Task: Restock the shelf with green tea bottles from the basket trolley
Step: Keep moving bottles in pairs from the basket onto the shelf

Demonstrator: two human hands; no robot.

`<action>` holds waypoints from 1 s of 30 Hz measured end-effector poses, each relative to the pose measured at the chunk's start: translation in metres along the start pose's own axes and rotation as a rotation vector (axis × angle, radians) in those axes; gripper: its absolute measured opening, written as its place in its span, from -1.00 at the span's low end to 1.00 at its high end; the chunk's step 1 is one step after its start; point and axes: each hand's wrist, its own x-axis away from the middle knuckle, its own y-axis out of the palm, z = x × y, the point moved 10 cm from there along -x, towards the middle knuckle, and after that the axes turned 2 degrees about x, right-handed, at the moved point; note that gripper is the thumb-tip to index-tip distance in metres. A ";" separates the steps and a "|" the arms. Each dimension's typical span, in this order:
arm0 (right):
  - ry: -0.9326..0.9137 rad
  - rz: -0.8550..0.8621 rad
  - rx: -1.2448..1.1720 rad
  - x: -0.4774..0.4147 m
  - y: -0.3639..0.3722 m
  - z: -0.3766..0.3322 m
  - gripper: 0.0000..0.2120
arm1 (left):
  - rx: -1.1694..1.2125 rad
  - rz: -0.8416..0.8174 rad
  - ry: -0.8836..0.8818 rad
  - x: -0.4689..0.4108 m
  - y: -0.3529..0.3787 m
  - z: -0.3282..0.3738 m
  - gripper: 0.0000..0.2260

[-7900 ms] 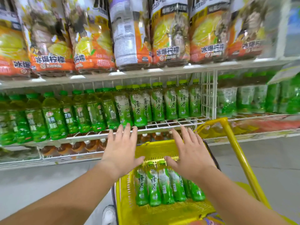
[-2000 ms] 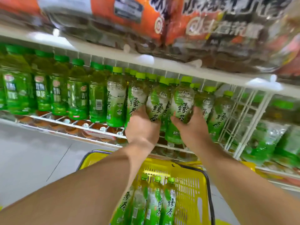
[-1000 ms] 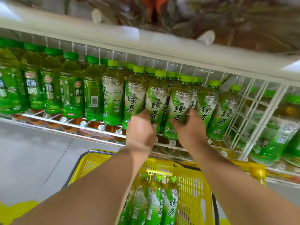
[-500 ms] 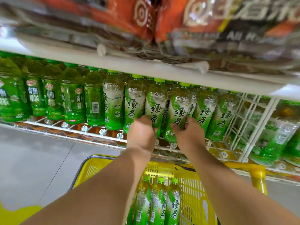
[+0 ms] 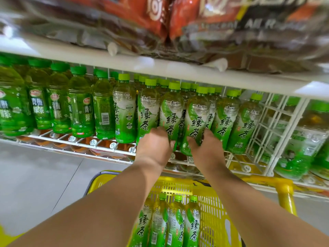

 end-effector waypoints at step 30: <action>-0.367 -0.193 0.656 0.082 0.012 -0.074 -0.23 | -0.379 -0.003 0.116 0.018 -0.054 -0.123 -0.40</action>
